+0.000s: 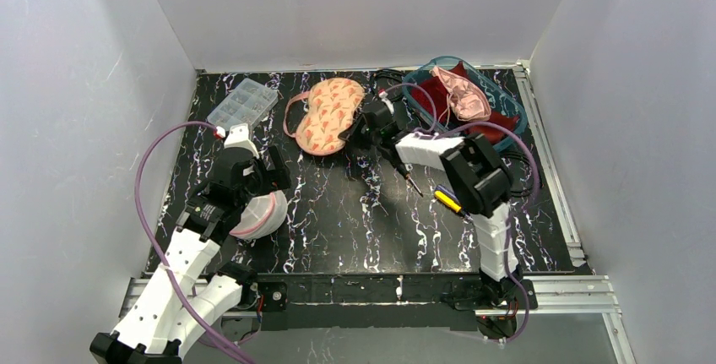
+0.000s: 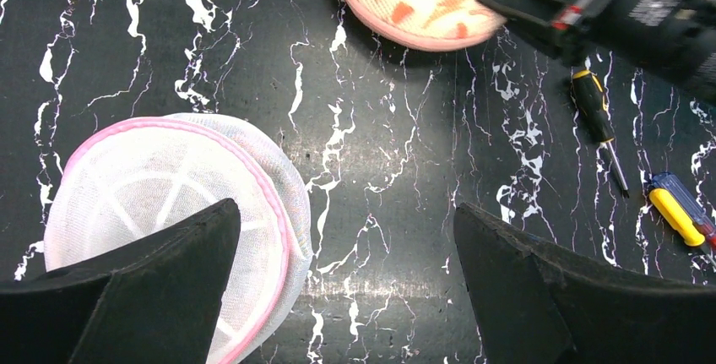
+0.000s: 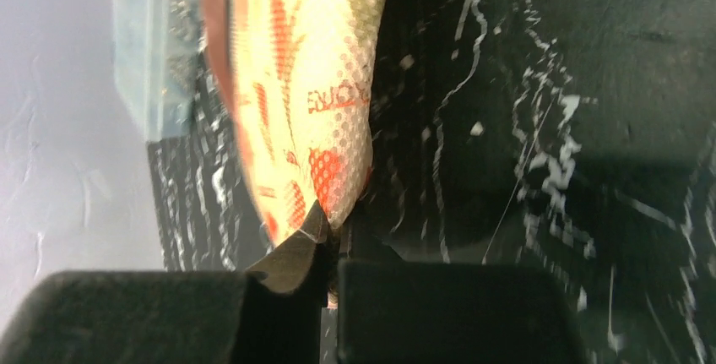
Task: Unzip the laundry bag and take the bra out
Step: Move the laundry bag to the center of the board.
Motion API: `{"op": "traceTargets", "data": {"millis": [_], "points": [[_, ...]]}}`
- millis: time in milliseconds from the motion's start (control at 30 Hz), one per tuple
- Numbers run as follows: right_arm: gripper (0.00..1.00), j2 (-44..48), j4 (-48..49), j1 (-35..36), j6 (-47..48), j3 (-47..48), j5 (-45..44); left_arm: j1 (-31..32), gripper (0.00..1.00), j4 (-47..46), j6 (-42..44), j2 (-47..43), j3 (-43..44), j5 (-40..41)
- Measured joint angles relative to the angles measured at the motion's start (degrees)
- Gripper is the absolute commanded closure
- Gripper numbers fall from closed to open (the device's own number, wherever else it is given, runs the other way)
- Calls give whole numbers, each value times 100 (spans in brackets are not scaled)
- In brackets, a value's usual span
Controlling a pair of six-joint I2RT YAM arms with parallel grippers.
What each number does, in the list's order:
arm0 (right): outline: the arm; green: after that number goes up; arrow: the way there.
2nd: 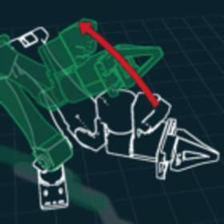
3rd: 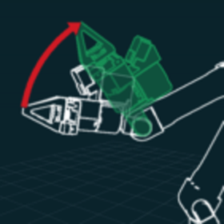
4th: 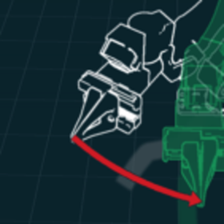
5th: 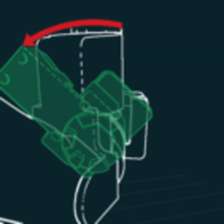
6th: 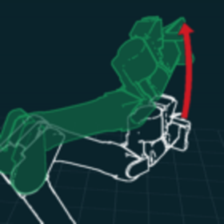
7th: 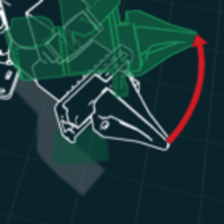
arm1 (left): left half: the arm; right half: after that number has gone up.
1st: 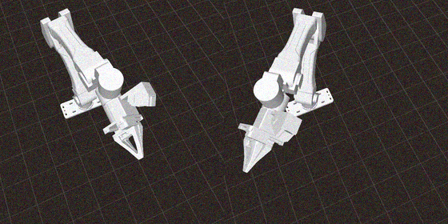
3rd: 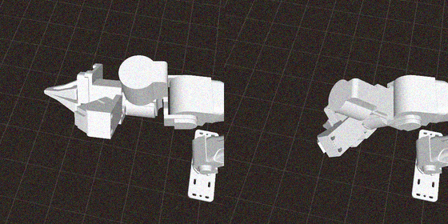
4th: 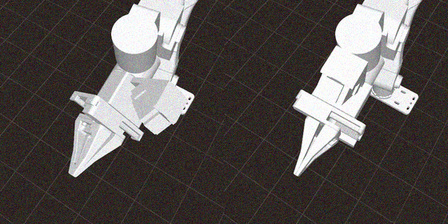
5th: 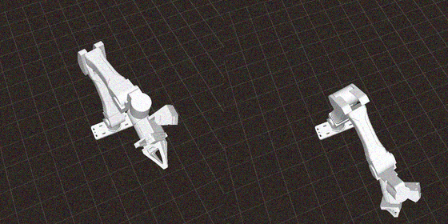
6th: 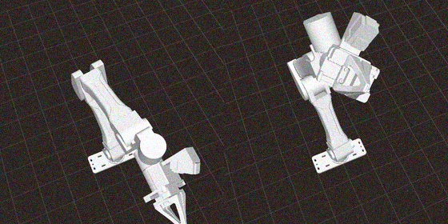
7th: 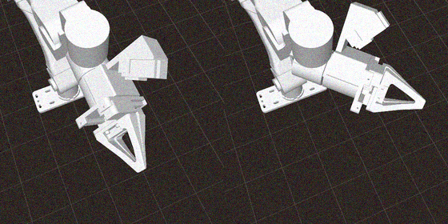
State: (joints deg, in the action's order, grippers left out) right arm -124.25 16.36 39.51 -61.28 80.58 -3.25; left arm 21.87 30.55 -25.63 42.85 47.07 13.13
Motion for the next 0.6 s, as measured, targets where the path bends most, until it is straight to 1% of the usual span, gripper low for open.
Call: {"op": "traceTargets", "data": {"millis": [233,400,500,600], "points": [[99,1993,-763,0,1014,-787,302,0,5,-4,9,-260,0,24],[99,3320,-1733,-2,1928,-1364,824,0,5,-50,55,-549,0,-46],[99,4079,-2402,0,2476,-1849,1174,0,5,-142,87,-647,-4,-291],[99,4719,-3001,0,2872,-2328,1504,0,6,-225,87,-649,-15,-730]]}}
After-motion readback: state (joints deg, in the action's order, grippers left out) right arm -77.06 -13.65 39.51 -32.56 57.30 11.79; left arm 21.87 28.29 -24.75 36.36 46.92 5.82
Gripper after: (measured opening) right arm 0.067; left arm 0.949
